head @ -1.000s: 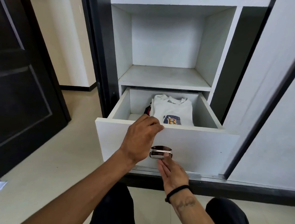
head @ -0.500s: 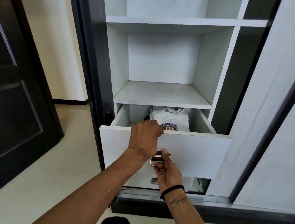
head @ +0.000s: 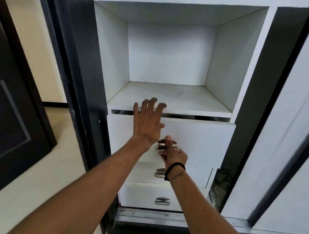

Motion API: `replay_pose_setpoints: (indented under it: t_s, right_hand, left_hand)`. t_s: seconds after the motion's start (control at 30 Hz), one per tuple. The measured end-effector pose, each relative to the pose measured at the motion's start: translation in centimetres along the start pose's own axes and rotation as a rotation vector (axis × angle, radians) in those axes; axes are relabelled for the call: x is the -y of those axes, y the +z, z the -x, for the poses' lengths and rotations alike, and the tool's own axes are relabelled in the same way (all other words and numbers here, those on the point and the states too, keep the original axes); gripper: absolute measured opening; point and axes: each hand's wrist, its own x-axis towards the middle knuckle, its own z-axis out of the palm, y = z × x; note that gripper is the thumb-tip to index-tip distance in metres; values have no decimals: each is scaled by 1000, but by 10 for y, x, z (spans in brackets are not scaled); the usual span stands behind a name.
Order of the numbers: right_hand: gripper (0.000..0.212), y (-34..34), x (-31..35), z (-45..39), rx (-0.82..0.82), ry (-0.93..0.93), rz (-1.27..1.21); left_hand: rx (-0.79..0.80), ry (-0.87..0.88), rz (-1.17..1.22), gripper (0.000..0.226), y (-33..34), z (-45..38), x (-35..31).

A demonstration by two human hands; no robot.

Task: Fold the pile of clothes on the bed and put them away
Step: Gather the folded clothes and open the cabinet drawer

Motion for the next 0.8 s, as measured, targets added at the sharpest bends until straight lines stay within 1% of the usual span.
replay_pose_setpoints:
  t_s: [0.03,0.07,0.13,0.2,0.27,0.3,0.37,0.43,0.5,0.53,0.57,0.6,0.63,0.67,0.73,0.8]
  right_hand:
    - [40,4,0,-11,2,-6,5]
    - [40,9,-2,-22,-4,-14,13]
    - [42,17,-8,-43,-29,-40,51]
    - [48,22,-14,-56,-55,-86,101]
    - [58,24,-19,-61,-63,-116,130]
    - [60,26,-19,-64,-63,-128,133]
    - [51,24,-21,-64,-48,-128,125]
    - [47,15,-27,-62,-47,-88,86]
    - [45,-13,-51,-64,-139,-43,103]
    - [40,-33,-69,-68,-190,0,110]
    - [35,-53,-85,-70,-234,59,124]
    - [32,-73,-100,-72,-270,130,140]
    - [33,-89,-111,-74,-299,199,138]
    - [40,-102,-119,-76,-311,257,108]
    - [53,-116,-126,-80,-266,329,32]
    - [51,-119,-128,-88,-204,359,14]
  left_hand:
    - [51,-18,50,67,7,-9,4]
    - [90,-23,104,68,14,-17,8]
    - [99,-23,226,63,31,-31,16]
    - [15,-17,329,57,44,-37,22]
    - [-57,-18,311,52,48,-41,22]
    - [-74,-20,276,51,47,-45,21]
    - [-77,-18,239,50,45,-46,18]
    - [-133,-19,214,49,46,-40,12]
    - [-291,-18,176,43,52,-18,3]
    - [-362,18,170,40,61,-1,0]
    - [-389,74,180,38,74,21,-4]
    - [-359,129,197,37,91,46,-7]
    - [-291,171,209,39,108,70,-8]
    - [-198,187,210,42,128,94,-7]
    - [-45,160,197,52,162,126,-3]
    - [55,116,192,62,184,142,-2]
